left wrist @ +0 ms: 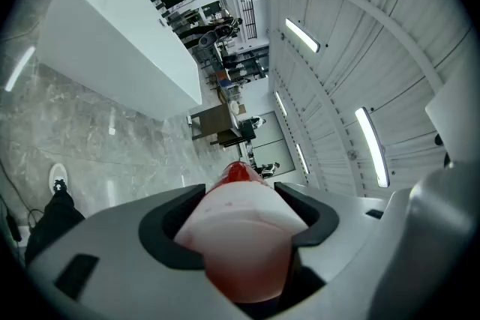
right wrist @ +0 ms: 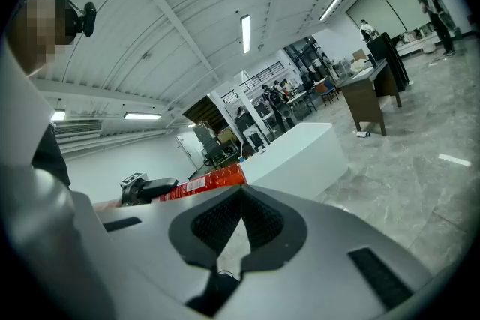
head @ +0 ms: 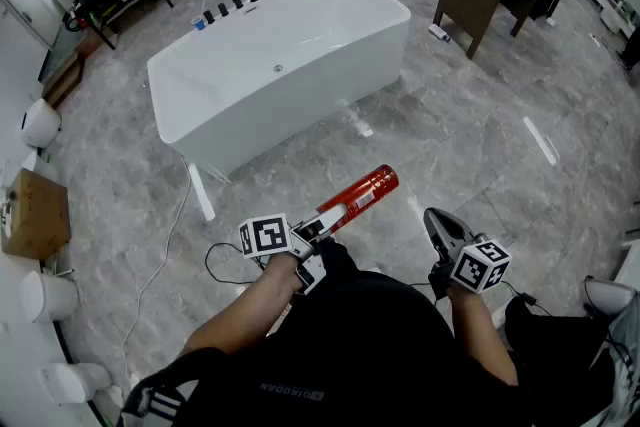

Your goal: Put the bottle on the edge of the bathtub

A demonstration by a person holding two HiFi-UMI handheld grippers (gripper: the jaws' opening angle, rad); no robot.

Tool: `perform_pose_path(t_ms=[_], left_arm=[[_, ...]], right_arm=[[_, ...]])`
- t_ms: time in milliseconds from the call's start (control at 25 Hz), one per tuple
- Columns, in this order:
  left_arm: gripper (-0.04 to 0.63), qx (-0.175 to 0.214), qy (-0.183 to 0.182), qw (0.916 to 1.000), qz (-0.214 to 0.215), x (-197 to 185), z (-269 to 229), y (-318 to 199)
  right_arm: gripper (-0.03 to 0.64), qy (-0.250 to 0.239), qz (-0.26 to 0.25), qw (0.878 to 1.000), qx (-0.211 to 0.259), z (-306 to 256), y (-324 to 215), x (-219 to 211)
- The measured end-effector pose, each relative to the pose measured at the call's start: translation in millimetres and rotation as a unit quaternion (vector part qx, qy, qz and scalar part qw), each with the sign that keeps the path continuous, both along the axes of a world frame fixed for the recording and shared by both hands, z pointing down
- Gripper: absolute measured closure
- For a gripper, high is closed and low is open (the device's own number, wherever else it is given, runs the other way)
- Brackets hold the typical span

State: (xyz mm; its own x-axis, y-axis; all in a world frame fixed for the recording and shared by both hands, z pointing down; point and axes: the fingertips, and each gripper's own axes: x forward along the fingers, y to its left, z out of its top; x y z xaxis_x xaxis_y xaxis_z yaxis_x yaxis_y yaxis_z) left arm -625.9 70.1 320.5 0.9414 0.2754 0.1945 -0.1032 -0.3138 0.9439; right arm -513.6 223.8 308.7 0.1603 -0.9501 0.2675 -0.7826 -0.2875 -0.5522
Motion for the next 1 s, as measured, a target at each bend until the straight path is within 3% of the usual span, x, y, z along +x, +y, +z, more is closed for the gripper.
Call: perform_pose_path(t_ms=[360, 680, 1000], left_arm=[[0.295, 0.004, 0.009, 0.9999, 0.012, 5.8, -5.0, 3.3], [0.295, 0.006, 0.008, 0.9999, 0.013, 10.6, -3.6, 1.5], [0.295, 0.010, 0.007, 0.9997, 0.023, 25.4, -7.7, 7.3]], right_arm=[[0.581, -0.003, 0.009, 1.000, -0.010, 7.1, 4.1, -2.4], [0.577, -0.014, 0.020, 0.999, 0.031, -6.0, 4.6, 1.5], [0.577, 0.007, 0.027, 1.000, -0.001, -3.0, 19.0, 12.2]])
